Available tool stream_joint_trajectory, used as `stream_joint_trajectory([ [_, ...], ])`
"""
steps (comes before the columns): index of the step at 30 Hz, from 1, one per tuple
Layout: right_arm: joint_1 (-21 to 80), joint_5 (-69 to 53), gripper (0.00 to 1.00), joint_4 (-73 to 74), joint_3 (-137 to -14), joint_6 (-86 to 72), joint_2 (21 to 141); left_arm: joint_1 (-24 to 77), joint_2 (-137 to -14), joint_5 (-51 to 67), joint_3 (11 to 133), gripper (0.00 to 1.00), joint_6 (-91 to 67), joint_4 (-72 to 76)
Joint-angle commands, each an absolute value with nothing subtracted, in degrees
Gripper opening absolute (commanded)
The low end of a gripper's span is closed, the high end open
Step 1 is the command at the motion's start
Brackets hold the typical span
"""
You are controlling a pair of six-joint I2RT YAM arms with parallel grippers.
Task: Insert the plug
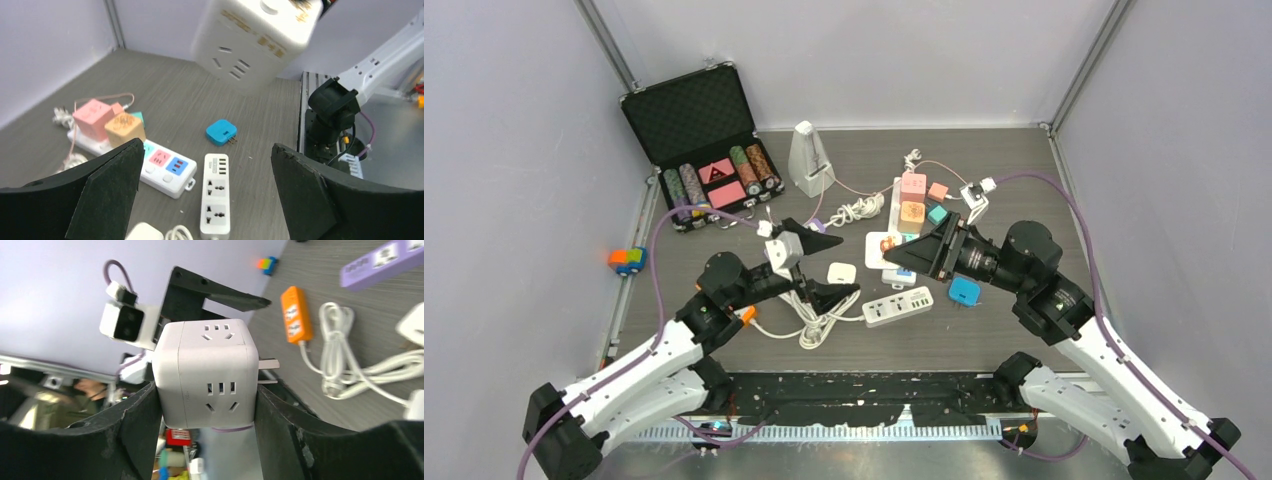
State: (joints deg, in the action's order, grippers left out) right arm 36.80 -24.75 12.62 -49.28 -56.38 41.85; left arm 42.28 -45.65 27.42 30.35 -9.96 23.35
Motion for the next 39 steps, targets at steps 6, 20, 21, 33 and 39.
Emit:
stream_joint_trajectory([
  [6, 38.21, -32.19, 0.27, -3.33, -48.94, -71.68, 41.12, 49.02, -45.56, 23.70, 36.46, 0.99, 8.37, 24.74],
  [20, 38.29, -37.55, 0.27, -7.72, -44.30, -73.39, 43.88, 52.29, -47.68, 26.42, 34.01, 0.96, -5.59, 40.77],
  [21, 38.26, -38.04, 0.27, -8.59, -44.17, -73.78, 44.18, 52.29, -47.76, 26.34, 33.31, 0.96, -7.10, 43.25],
  [33, 38.30, -40.00, 0.27, -12.80, -45.35, -76.80, 47.77, 52.32, -52.50, 29.98, 34.02, 0.95, -6.41, 43.88],
  [39, 38.27, -40.69, 0.27, -12.90, -46.01, -78.10, 49.05, 52.29, -52.08, 29.30, 34.50, 0.60, -7.05, 45.25],
])
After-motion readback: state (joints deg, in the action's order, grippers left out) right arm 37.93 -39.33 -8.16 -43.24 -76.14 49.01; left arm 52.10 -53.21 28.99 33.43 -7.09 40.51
